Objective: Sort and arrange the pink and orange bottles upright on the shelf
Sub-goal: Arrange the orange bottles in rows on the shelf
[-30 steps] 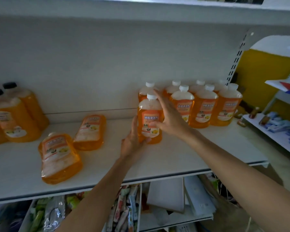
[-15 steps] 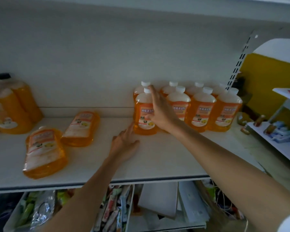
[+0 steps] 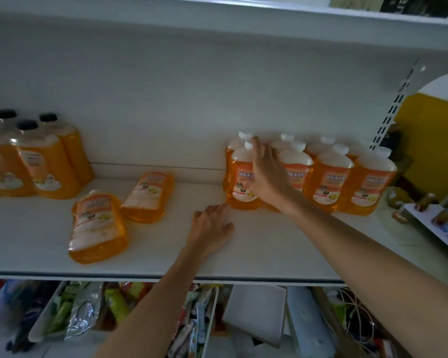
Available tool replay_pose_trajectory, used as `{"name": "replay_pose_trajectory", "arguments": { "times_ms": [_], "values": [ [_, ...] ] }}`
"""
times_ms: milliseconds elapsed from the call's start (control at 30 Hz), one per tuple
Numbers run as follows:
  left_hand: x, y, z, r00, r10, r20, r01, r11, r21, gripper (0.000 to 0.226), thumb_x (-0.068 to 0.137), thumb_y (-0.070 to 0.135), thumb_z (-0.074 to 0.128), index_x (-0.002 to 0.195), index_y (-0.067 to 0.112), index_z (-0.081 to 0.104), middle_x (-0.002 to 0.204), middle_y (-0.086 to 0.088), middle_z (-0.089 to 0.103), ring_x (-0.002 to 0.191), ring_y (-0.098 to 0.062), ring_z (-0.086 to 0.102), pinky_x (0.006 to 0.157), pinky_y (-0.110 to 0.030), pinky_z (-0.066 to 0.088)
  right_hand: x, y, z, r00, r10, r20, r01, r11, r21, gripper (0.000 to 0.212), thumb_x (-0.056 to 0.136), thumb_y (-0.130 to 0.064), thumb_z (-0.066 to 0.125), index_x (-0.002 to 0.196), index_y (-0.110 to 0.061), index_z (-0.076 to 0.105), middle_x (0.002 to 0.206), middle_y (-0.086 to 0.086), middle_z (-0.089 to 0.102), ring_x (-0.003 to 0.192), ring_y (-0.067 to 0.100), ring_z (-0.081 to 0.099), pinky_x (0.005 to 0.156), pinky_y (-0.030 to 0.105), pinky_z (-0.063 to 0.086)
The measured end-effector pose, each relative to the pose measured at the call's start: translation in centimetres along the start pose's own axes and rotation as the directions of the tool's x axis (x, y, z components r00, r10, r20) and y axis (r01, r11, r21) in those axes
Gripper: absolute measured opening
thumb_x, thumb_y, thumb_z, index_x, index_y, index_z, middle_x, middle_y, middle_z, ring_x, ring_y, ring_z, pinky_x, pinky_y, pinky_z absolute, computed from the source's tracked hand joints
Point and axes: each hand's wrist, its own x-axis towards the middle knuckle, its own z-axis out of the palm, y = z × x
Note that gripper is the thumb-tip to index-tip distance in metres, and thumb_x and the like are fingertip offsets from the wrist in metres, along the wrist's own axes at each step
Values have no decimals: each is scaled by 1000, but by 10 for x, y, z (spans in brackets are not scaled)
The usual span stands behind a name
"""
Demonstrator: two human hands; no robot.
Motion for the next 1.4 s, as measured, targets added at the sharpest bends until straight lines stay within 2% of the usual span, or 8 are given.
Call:
{"name": "replay_pose_trajectory", "arguments": {
  "times_ms": [300, 433, 567, 767, 967, 1100, 1233, 1400],
  "values": [
    [-1, -21, -31, 998, 17, 66, -2, 976, -217, 30, 91, 14, 46, 119, 12, 58, 122, -5, 60, 111, -20, 55, 89, -23, 40, 12, -29, -6, 992, 121, -40, -122, 992, -40, 70, 86, -37, 61, 140, -5, 30, 146, 20, 30, 135, 35, 27, 106, 44, 37],
    [-7, -51, -71, 989, 92, -112, -118, 961, -249, 27, 88, 7, 50, 112, 10, 63, 115, -5, 64, 104, -16, 59, 88, -19, 41, 18, -65, 10, 990, 21, -136, -17, 999, 32, 65, 91, -27, 55, 145, -6, 26, 153, 20, 20, 141, 35, 17, 113, 41, 23],
    [-21, -98, -106, 949, 133, -286, -177, 975, -134, 24, 79, 9, 52, 96, 8, 70, 102, -9, 69, 94, -25, 64, 87, -27, 42, 14, -106, 46, 999, -22, 49, 14, 986, 164, 67, 92, -30, 55, 146, -7, 24, 153, 19, 22, 141, 34, 21, 112, 42, 25],
    [-29, -162, -134, 956, -289, -48, 288, 957, -30, 61, 82, 58, 41, 131, 22, 46, 130, -4, 54, 119, -26, 47, 100, -36, 32, 27, -141, 75, 950, 68, 304, -178, 919, 351, 57, 96, -37, 48, 143, -9, 29, 146, 11, 36, 133, 24, 36, 102, 29, 33],
    [-12, -155, -126, 980, -178, 90, 152, 959, 239, 74, 83, 70, 33, 142, 26, 24, 115, -6, 61, 113, -25, 51, 98, -39, 26, 43, -157, 98, 871, 228, 436, -400, 843, 358, 60, 95, -53, 39, 141, -15, 32, 139, 9, 47, 124, 28, 48, 98, 38, 42],
    [-5, -161, -123, 972, -176, 155, 139, 964, 224, 86, 75, 80, 33, 143, 29, 17, 112, -10, 61, 117, -28, 47, 104, -44, 23, 50, -160, 106, 819, 283, 499, -495, 788, 366, 68, 93, -57, 37, 146, -18, 22, 144, 10, 43, 128, 30, 44, 103, 39, 39],
    [-2, -168, -120, 978, -126, 169, 78, 961, 263, 96, 66, 88, 30, 140, 29, 19, 102, -7, 63, 108, -27, 52, 104, -45, 23, 43, -158, 114, 800, 295, 523, -554, 698, 454, 73, 91, -56, 45, 148, -16, 23, 149, 8, 36, 134, 25, 37, 100, 28, 32],
    [1, -171, -115, 967, -91, 237, 9, 945, 326, 105, 65, 83, 44, 145, 31, -2, 123, -11, 56, 121, -30, 42, 106, -50, 19, 34, -145, 120, 806, 323, 495, -582, 582, 568, 69, 92, -53, 46, 148, -18, 27, 149, 6, 37, 134, 21, 38, 92, 20, 28]
  ]
}}
